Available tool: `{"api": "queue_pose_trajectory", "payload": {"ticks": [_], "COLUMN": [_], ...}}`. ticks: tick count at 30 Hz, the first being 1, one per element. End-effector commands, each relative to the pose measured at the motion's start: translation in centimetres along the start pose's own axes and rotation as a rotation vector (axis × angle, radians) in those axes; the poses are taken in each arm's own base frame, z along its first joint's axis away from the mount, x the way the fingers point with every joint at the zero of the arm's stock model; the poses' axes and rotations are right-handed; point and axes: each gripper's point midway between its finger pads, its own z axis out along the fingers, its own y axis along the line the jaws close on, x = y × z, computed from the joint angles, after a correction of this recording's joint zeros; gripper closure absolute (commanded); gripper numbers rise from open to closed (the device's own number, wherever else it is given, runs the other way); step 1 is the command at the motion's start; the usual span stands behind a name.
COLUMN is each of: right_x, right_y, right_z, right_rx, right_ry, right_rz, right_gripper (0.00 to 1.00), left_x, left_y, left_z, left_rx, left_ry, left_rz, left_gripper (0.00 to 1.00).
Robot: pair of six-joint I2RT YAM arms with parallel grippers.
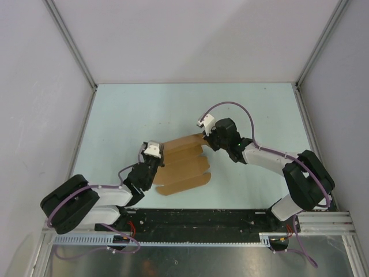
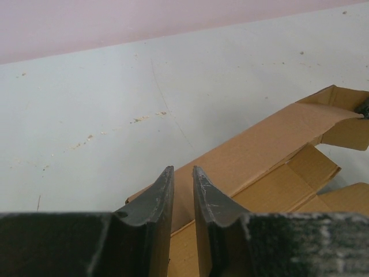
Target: Fold the paper box
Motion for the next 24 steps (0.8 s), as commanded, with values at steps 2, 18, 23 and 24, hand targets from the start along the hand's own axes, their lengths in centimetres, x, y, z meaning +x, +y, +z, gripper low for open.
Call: {"api": "queue_pose_trajectory", "payload": {"ticks": [2, 18, 23, 24], "right_x": [-1.1, -2.4, -2.1, -2.0], "right_y": [-0.7, -2.5, -2.1, -2.2], "right_z": [-0.7, 0.9, 1.8, 1.9], "right_rx": [0.029, 0.056, 0.028, 0.025], "right_ry": [-0.037, -0.132, -0.138, -0.136], "right_rz": [-0.013, 0.090, 0.102, 0.105], "right_gripper": [1.00, 1.00, 1.00, 1.00], "left_x": [-0.6, 0.1, 0.5, 0.6], "left_y": [-0.8, -2.0, -2.3, -2.3], "left_z": [1.2, 1.1, 0.9, 1.0], "left_rx": [0.023, 0.085, 0.105, 0.105], "left_ry": [-0.015, 0.005, 0.016, 0.019], "left_rz": [-0.021, -0.031, -0.027, -0.025], "left_gripper": [0.76, 0.76, 0.76, 0.76]}}
